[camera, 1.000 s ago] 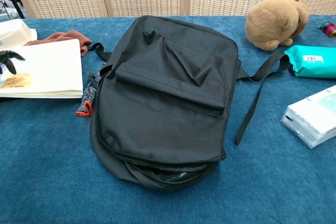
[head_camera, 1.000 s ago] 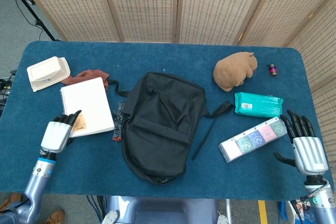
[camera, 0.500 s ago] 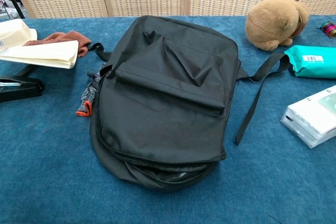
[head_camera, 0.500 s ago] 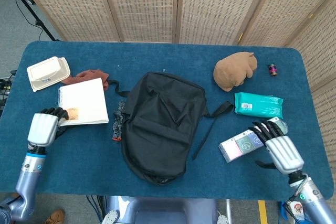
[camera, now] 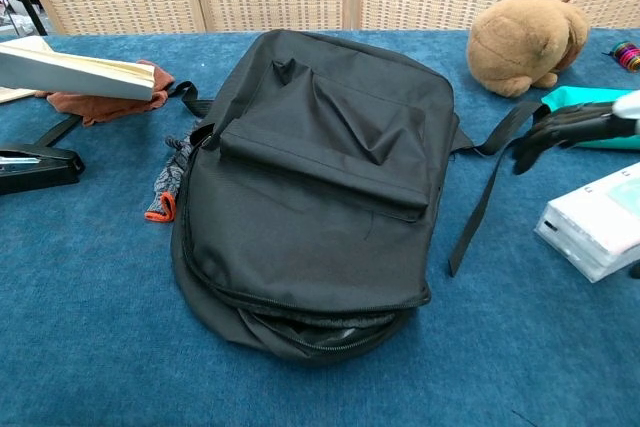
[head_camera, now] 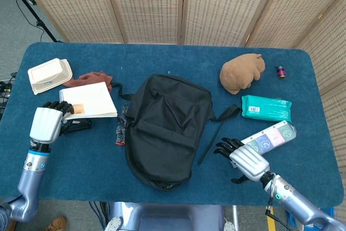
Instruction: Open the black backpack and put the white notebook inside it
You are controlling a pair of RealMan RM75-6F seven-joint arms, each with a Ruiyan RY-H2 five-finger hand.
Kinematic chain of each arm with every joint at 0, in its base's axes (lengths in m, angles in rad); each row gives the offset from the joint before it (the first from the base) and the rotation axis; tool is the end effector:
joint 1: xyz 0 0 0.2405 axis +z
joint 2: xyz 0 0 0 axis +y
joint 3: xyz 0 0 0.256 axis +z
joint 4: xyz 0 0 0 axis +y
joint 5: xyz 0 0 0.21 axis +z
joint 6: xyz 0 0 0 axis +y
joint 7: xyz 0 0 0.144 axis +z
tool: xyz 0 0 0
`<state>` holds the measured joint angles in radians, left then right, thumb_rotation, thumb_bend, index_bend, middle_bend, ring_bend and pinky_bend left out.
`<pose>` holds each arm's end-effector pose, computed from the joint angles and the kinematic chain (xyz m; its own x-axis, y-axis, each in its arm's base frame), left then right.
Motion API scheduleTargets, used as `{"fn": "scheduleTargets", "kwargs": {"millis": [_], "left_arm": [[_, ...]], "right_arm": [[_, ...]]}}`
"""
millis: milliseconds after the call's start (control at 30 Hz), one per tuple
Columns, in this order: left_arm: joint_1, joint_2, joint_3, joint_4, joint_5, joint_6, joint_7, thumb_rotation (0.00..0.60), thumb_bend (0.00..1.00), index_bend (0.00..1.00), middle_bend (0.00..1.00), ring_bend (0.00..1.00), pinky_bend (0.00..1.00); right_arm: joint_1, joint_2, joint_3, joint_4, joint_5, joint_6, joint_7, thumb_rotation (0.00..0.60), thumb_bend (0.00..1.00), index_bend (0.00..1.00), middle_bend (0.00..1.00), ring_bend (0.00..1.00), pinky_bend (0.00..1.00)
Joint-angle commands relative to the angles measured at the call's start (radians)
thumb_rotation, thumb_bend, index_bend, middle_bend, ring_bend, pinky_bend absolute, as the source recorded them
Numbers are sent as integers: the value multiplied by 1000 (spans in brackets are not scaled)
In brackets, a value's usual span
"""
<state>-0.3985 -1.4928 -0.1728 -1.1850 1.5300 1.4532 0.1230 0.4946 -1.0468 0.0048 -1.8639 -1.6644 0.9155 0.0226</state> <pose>-0.2631 0.3023 0.0877 0.4925 -0.2397 0.8367 0.8109 -0.2228 -0.5411 -0.1911 -0.2337 0.0768 0.4776 -0.4298 0.7663 -0.8188 -0.5339 0.2110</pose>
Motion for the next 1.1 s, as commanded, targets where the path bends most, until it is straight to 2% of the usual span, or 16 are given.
{"fn": "scheduleTargets", "kwargs": {"millis": [33, 233, 633, 800, 1100], "left_arm": [[-7, 12, -7, -20, -6, -7, 11, 600, 436, 801, 624, 550, 601], [-3, 39, -17, -72, -24, 0, 1, 600, 436, 804, 623, 550, 601], [1, 62, -16, -92, -38, 0, -12, 600, 437, 804, 624, 550, 601], [3, 63, -12, -81, -40, 2, -29, 600, 436, 804, 624, 550, 601], [6, 57, -5, -57, -41, 5, -60, 600, 437, 804, 624, 550, 601]], "right_arm": [[28, -32, 12, -21, 20, -35, -19, 600, 0, 228, 170, 91, 156], [105, -174, 51, -17, 71, -112, -114, 600, 0, 241, 185, 101, 160], [212, -367, 117, 22, 256, -183, -273, 600, 0, 245, 187, 102, 162], [235, -410, 117, 32, 327, -184, -329, 600, 0, 245, 187, 102, 162], [262, -457, 85, 59, 425, -165, -429, 600, 0, 244, 172, 102, 155]]}}
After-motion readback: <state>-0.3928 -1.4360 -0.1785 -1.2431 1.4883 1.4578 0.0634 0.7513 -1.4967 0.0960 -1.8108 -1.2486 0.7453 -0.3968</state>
